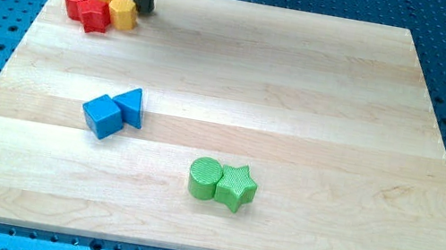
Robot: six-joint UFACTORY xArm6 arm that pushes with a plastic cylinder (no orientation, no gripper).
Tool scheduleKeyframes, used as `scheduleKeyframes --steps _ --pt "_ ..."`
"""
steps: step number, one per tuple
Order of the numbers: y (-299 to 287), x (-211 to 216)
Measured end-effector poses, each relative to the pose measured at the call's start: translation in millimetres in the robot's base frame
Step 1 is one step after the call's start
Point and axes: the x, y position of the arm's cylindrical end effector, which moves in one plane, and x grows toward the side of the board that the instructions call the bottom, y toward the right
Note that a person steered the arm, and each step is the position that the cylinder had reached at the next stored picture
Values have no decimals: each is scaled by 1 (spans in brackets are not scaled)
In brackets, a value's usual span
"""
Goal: Put hexagon to the bottom right of heart
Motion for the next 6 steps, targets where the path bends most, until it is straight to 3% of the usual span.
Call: scheduleKeyframes --steps 1,2,4,6 --pt "-24 -28" --pt "-67 -13" --pt "-66 18" --pt "4 93"
